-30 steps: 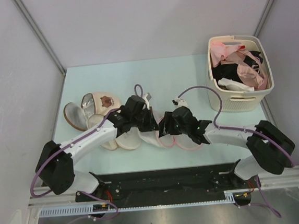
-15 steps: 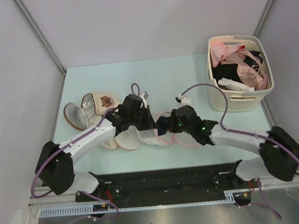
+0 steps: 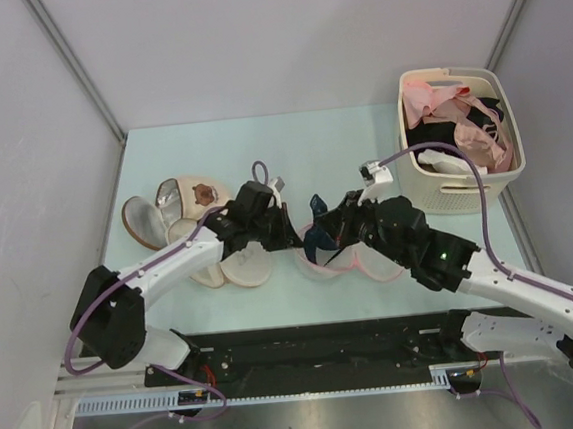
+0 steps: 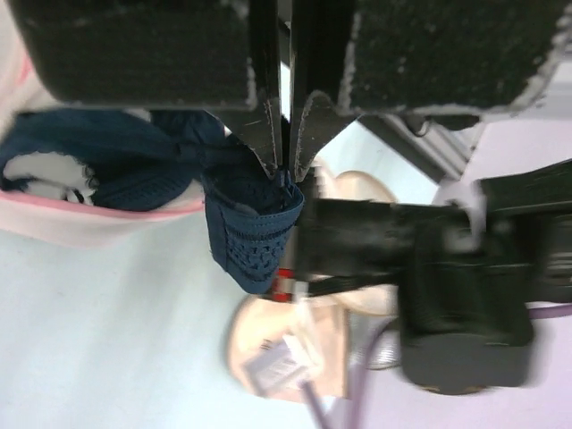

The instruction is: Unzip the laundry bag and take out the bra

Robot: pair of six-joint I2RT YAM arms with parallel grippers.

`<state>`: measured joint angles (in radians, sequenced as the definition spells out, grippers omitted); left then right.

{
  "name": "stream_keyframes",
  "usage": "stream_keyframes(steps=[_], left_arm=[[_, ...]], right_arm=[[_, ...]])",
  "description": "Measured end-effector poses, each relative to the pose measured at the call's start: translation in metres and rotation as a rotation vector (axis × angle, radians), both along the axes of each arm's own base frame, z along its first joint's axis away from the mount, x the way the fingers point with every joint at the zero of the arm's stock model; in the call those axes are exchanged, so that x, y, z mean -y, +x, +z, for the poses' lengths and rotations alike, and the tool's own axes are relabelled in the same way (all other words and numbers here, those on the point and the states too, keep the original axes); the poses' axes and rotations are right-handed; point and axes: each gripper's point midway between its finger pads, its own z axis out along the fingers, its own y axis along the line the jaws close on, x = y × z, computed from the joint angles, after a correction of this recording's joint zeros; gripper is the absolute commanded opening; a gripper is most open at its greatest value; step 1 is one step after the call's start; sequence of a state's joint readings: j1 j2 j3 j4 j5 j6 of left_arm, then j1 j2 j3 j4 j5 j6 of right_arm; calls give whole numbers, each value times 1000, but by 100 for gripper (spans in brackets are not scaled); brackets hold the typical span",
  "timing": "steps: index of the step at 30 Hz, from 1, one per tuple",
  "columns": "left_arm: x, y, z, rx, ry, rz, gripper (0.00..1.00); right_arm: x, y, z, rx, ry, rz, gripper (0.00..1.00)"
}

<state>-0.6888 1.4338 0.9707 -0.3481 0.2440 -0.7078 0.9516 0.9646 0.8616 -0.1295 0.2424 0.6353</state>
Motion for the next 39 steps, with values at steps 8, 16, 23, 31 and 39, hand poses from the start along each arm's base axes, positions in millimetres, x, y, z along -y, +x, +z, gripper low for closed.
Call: stream_keyframes(steps=[8, 16, 23, 31, 39], left_arm=[[-5, -6, -15, -26, 20, 0, 0], [-8, -11, -25, -45, 33, -2, 0], [-9, -12, -26, -45, 33, -3, 1], [-12, -15, -14, -26, 19, -3, 0], [-12, -12, 5, 6, 11, -5, 0]], right_arm=[[5, -10, 101, 152, 123, 9, 0], [22, -10, 161, 273, 190, -25, 0], [77, 27, 205, 383, 157, -222, 0], [170, 87, 250, 489, 37, -539, 0], [278, 205, 187, 315, -93, -771, 0]])
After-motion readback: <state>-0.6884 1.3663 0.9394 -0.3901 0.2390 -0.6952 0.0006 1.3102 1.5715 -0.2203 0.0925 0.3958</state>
